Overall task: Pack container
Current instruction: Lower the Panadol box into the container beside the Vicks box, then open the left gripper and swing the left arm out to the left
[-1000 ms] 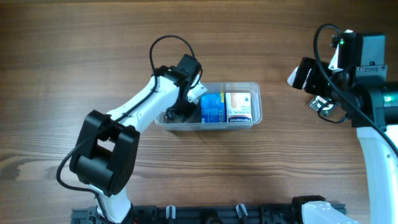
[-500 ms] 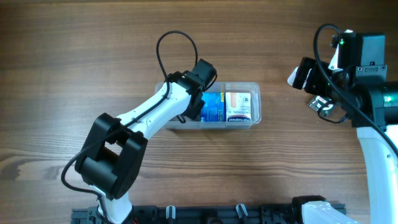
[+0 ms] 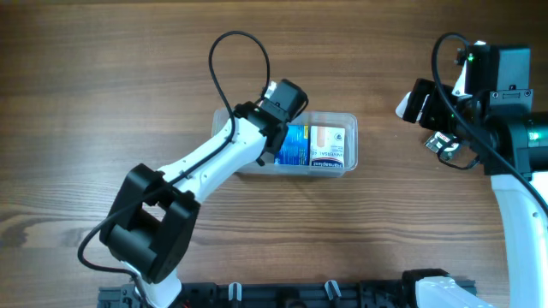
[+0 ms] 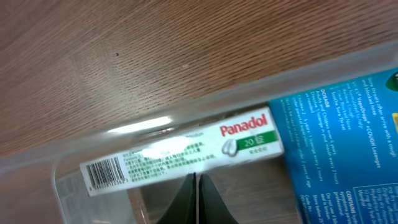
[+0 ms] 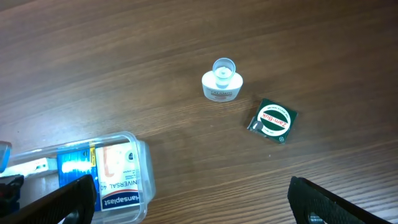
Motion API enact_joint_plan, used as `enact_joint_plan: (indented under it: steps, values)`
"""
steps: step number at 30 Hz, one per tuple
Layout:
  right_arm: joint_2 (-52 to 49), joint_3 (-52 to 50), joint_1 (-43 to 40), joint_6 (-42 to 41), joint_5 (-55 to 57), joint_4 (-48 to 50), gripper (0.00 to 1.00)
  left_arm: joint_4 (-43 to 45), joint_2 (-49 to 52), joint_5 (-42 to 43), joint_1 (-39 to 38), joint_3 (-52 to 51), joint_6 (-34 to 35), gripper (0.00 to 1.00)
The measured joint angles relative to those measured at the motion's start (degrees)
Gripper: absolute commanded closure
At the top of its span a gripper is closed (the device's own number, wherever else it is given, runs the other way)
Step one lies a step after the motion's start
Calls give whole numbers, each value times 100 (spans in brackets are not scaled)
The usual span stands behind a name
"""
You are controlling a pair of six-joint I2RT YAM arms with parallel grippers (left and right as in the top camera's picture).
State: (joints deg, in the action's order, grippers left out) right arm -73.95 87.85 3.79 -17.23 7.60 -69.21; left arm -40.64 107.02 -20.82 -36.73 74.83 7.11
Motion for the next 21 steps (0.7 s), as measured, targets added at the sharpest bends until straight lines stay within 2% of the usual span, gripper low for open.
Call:
enact_joint_plan:
  steps: [5,11,21]
  values:
    - [0,0,0,0,0,2,0,212,-2,-127,17,-57,555,96]
    - [0,0,0,0,0,2,0,503,-2,-116,415,-107,1381,96]
    - [0,0,0,0,0,0,0,511,-2,273,428,-107,1556,96]
